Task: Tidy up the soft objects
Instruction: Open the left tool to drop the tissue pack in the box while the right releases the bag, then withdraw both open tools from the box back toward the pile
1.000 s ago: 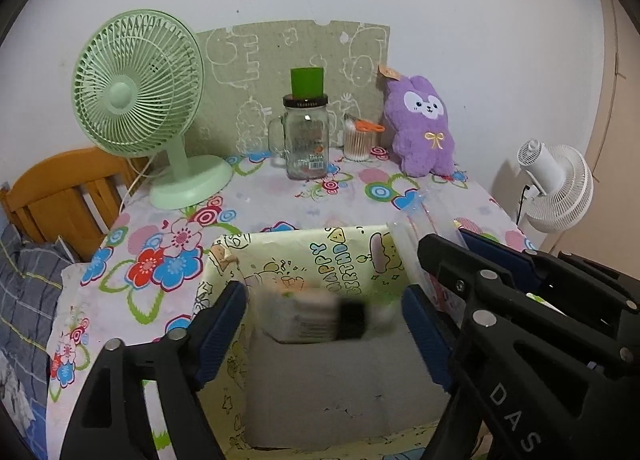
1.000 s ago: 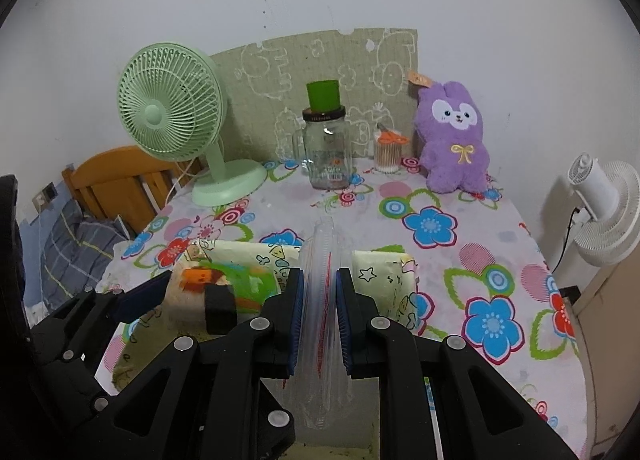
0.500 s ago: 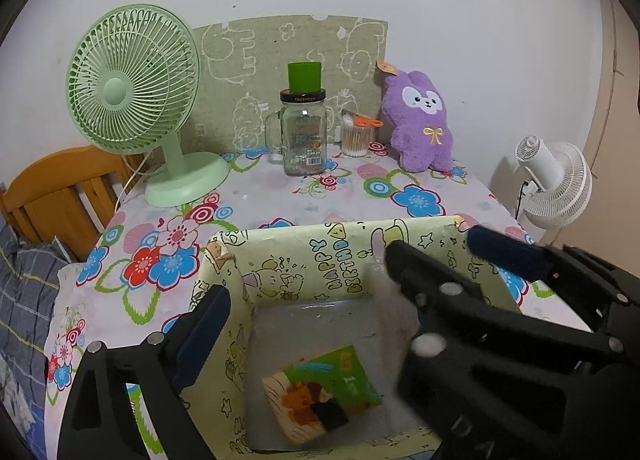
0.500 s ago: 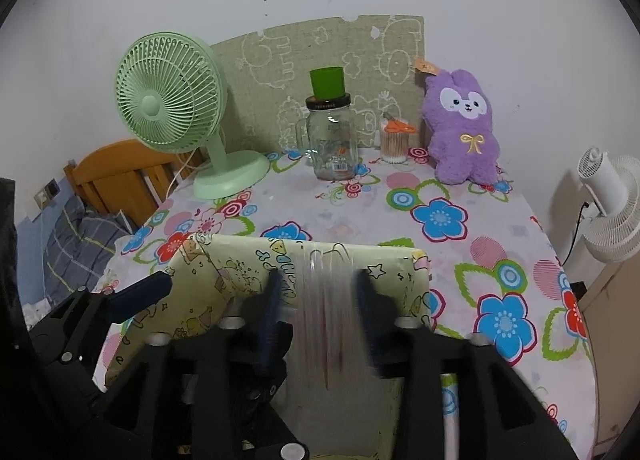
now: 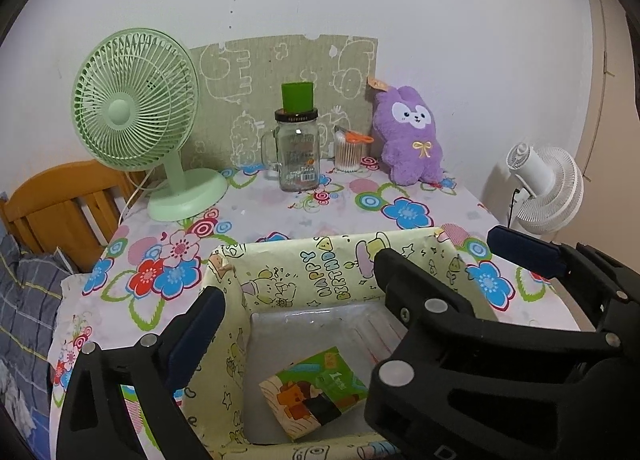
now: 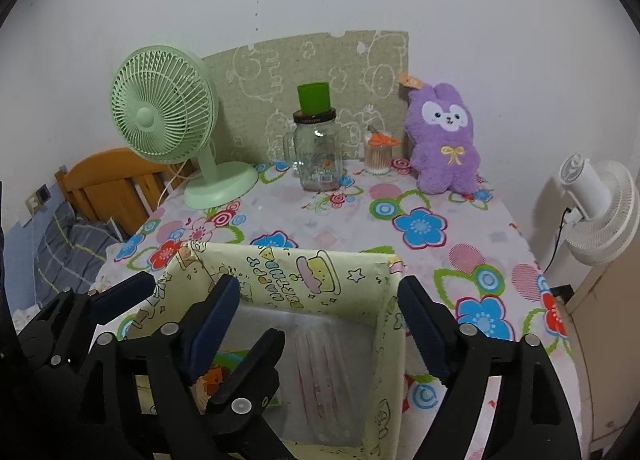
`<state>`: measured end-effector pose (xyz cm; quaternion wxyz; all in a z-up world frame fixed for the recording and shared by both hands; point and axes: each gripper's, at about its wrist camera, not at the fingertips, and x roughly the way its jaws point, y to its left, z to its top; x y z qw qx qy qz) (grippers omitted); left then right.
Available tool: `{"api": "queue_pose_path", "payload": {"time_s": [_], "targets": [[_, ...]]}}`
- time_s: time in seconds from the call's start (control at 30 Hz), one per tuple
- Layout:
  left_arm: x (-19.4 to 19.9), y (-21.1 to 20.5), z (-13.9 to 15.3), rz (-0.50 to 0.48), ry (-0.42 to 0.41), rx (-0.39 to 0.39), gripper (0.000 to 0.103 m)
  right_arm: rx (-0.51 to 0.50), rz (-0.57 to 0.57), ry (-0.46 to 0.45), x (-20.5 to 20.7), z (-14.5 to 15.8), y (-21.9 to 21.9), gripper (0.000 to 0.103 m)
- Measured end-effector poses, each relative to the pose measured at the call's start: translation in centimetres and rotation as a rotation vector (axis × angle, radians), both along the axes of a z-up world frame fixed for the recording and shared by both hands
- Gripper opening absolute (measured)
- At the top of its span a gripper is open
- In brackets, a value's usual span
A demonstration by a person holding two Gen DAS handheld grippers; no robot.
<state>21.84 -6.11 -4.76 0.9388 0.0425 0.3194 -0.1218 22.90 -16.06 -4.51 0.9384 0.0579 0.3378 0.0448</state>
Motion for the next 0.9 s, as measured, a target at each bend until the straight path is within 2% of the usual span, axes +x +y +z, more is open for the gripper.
{"api": "queue_pose_path", "payload": {"time_s": [0.9], "targets": [[-6.3,0.3,3.3,-0.007,-0.1,-0.02,0.102,-0.02,-0.017,-0.096,-6.8,4.2,0.1,0.091]]}}
